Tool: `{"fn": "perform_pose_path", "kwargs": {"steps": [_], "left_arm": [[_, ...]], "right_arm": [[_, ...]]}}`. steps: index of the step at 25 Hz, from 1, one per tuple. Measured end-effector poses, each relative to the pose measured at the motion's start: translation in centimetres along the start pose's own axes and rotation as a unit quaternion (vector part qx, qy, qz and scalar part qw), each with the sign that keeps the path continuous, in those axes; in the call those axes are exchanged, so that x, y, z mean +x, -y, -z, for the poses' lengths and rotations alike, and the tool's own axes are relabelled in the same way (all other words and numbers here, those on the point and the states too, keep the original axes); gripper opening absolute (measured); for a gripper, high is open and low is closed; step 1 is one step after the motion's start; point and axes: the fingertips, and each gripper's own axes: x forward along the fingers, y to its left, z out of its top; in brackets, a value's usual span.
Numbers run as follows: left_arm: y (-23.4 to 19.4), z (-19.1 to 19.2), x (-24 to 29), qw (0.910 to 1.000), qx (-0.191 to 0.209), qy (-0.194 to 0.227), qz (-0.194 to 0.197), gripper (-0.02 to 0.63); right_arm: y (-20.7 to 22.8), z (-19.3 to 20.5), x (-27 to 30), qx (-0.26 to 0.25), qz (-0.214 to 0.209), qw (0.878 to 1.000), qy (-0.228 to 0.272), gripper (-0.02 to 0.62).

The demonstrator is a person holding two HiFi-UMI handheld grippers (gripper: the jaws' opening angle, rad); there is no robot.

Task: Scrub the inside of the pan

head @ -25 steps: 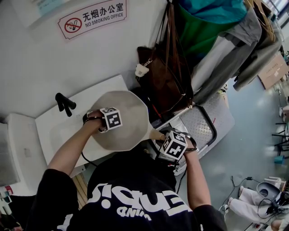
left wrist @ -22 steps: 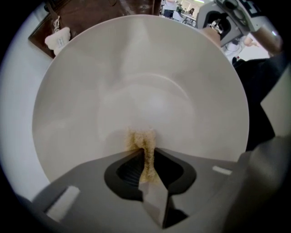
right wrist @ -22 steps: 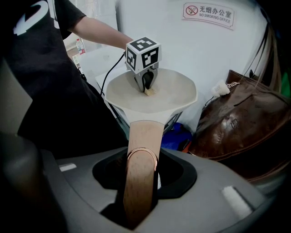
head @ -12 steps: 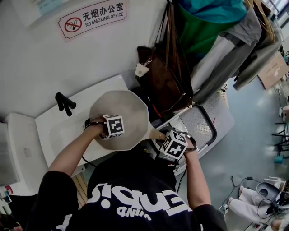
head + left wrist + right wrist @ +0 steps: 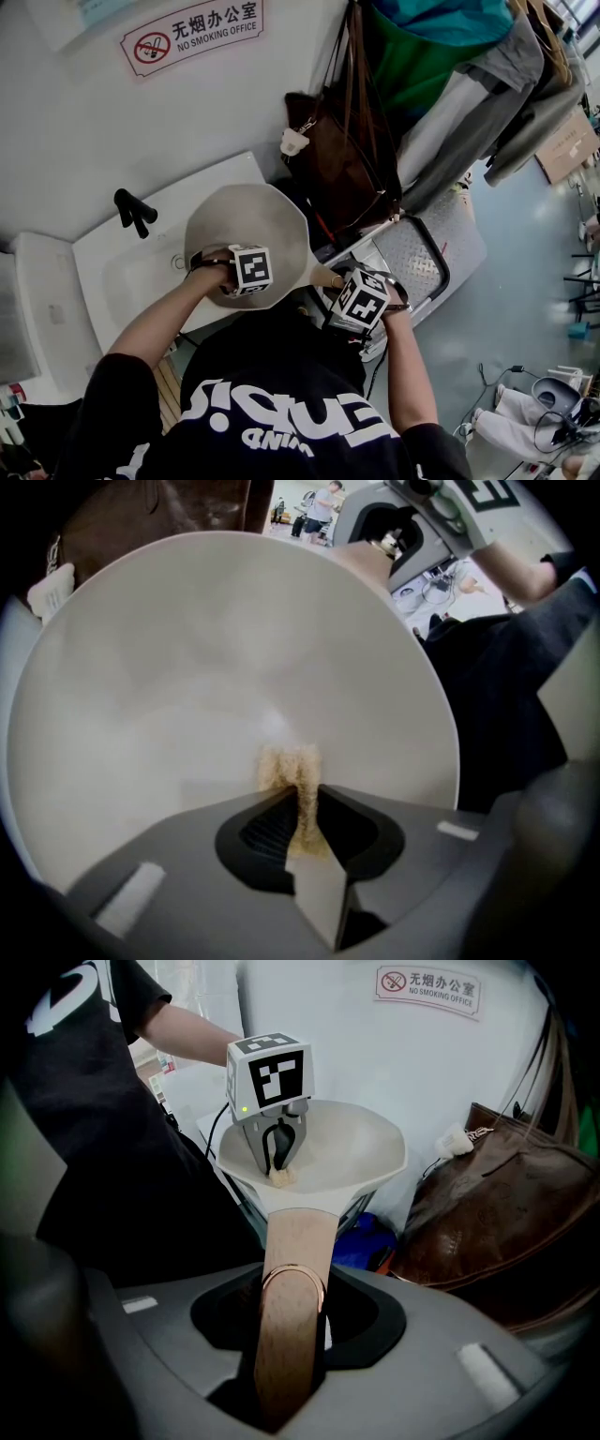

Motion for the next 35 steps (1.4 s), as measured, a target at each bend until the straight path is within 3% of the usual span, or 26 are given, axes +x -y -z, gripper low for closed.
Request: {"fn": "perform_pose_path", "kwargs": {"steps": [4, 11, 17, 26, 35], "left_arm": [[0.2, -2.3, -0.1, 0.9997, -0.001, 0.023, -0.001, 0.064], [-1.7, -5.9, -0.3, 0.9963, 0.004, 0.077, -0.038, 0.064], [-4.7, -8.0, -2.1, 0.9881, -0.013, 0.123, -0.091, 0.066], [-9.1, -6.3, -3.3, 0.9771, -0.051, 0.130, -0.160, 0.067], [-11.6, -2.4, -3.8, 0.9720, -0.098, 0.122, -0.176, 0.067]], "right_arm": [[0.0, 0.0, 0.0, 0.000, 0.002, 1.000, 0.000, 0.160], [-0.3, 0.1, 0.0, 0.004, 0.003, 1.000, 0.000, 0.161], [-0.5, -0.1, 0.1, 0.007, 0.006, 1.000, 0.002, 0.161], [-0.8, -0.1, 0.1, 0.012, 0.007, 1.000, 0.009, 0.161], [-0.8, 0.0, 0.2, 0.014, 0.005, 1.000, 0.009, 0.161]]}}
